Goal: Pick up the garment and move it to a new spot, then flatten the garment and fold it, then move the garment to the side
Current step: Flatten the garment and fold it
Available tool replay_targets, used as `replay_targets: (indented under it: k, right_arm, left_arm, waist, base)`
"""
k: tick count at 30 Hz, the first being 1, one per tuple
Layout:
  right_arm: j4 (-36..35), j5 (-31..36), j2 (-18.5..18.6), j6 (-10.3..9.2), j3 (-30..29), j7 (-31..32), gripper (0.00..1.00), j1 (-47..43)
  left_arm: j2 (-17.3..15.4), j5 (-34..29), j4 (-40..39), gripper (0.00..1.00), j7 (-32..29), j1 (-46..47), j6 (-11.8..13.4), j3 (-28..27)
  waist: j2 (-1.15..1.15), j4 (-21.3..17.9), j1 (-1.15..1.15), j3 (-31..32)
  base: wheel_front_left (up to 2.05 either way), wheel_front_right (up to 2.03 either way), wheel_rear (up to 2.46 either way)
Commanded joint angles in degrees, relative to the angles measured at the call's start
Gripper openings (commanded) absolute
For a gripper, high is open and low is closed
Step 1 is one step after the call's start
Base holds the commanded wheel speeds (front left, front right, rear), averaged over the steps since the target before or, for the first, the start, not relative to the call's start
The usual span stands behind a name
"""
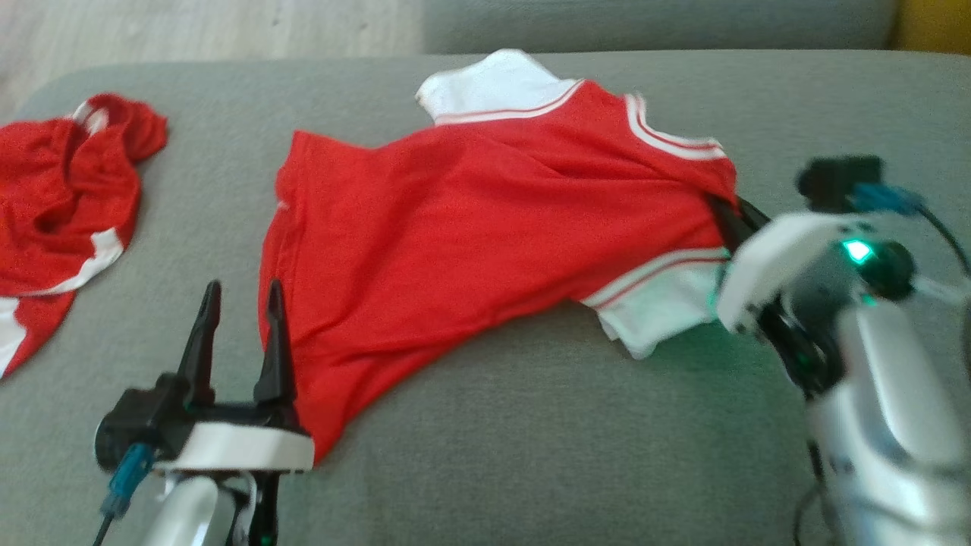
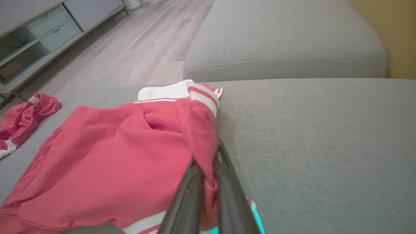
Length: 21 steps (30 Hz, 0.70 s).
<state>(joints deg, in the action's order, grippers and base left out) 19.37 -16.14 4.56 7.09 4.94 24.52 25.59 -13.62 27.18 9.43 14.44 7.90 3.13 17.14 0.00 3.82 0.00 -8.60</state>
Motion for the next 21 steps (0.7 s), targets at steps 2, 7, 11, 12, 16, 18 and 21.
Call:
replay_targets:
  k: [2, 7, 11, 12, 16, 18, 21]
  right_arm:
    - [-9.7, -0.6, 0.6, 0.4, -0.5, 2.3, 0.0, -3.8]
    - [-26.8, -0.2, -0.3, 0.4, -6.5, 7.7, 0.0, -13.3]
    - [-31.9, -0.4, -1.1, 0.4, -10.3, 10.5, 0.0, -16.8]
    - [-31.5, -0.7, -1.3, 0.4, -10.9, 11.0, 0.0, -16.8]
    - [-25.2, -0.3, -1.1, 0.4, -12.5, 10.9, 0.0, -12.7]
    - [-20.1, 0.1, -0.3, 0.4, -13.0, 9.3, 0.0, -9.2]
    - [-11.9, 1.5, 1.3, 0.4, -13.7, 5.2, 0.0, -3.9]
  left_arm:
    - [-1.3, 0.3, -2.2, 1.0, 0.5, 0.3, 0.6, -2.9]
    - [-1.8, 0.3, -3.8, 1.0, 0.5, -0.8, 1.3, -3.9]
    - [-2.2, 0.2, -5.1, 1.0, 0.5, -0.7, 1.5, -4.2]
    - [-2.2, 0.2, -5.3, 1.0, 0.5, -0.5, 1.5, -4.1]
    - [-2.3, 0.0, -5.8, 1.0, 0.3, 0.7, 1.2, -3.7]
    - [-2.2, -0.1, -5.7, 1.0, 0.3, 1.5, 0.9, -3.3]
    - [-1.8, -0.4, -5.6, 1.0, 0.2, 2.5, 0.8, -2.5]
  waist:
    - [0.0, -2.2, 0.0, 1.2]
    - [0.0, -3.9, 0.0, 1.0]
    - [0.0, -4.1, 0.0, -0.3]
    - [0.0, -3.9, 0.0, -0.8]
    - [0.0, -2.7, 0.0, -2.7]
    - [0.0, -1.7, 0.0, -3.8]
    - [0.0, 0.1, 0.0, -5.1]
  base:
    - [0.0, 0.0, 0.0]
    - [0.0, 0.0, 0.0]
    - [0.0, 0.0, 0.0]
    - [0.0, 0.0, 0.0]
    - [0.0, 0.0, 0.0]
    - [0.0, 0.0, 0.0]
    - [0.0, 0.0, 0.0]
